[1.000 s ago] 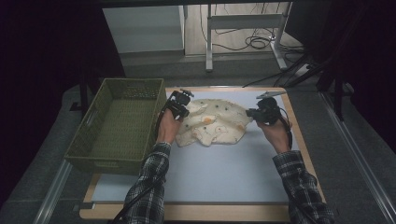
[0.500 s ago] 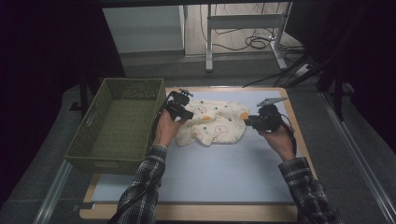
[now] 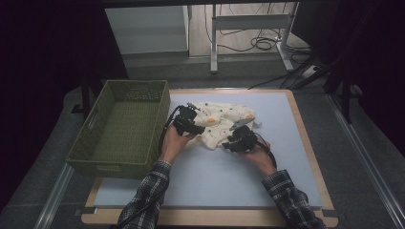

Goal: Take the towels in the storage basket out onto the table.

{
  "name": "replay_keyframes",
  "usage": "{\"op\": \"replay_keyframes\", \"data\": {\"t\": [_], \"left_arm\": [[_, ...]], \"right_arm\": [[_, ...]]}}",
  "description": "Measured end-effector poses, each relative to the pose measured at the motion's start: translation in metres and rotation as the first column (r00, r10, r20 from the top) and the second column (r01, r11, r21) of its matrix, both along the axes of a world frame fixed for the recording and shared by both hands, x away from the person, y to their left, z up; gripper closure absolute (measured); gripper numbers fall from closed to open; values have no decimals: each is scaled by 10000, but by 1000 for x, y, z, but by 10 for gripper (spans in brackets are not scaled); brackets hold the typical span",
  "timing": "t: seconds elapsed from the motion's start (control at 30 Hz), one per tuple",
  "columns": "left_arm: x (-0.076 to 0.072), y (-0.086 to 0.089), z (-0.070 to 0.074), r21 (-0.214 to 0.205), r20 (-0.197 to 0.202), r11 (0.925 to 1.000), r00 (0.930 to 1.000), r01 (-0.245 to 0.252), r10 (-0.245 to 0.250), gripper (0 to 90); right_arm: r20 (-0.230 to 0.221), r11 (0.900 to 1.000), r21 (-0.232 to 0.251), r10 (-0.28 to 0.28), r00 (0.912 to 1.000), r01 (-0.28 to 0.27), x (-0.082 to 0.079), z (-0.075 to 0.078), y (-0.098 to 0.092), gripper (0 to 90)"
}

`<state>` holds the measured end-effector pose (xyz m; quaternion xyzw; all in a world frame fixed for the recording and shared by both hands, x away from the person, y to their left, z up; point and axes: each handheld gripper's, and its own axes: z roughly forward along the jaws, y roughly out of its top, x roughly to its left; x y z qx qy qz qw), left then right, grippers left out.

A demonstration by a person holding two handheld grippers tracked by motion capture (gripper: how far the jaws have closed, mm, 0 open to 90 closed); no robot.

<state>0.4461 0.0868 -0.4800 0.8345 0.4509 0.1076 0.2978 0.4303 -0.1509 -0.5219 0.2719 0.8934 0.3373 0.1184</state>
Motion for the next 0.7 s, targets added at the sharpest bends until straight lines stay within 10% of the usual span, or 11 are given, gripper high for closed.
{"op": "replay_keyframes", "data": {"t": [0.17, 0.53, 0.7], "left_arm": [[-8, -1, 2, 27, 240, 9999, 9996, 130, -131, 441], [-34, -9, 6, -167, 561, 9968, 9955, 779, -768, 439], [-51, -17, -3, -8, 576, 9931, 9914, 1177, -1174, 420]], "right_arm": [[40, 9986, -240, -463, 9989, 463, 1, 4, -6, 869], [-397, 9976, 165, -672, 9970, 679, -22, 60, -76, 861], [-388, 9925, 64, -1218, 9918, 1221, -22, 58, -101, 671]]}}
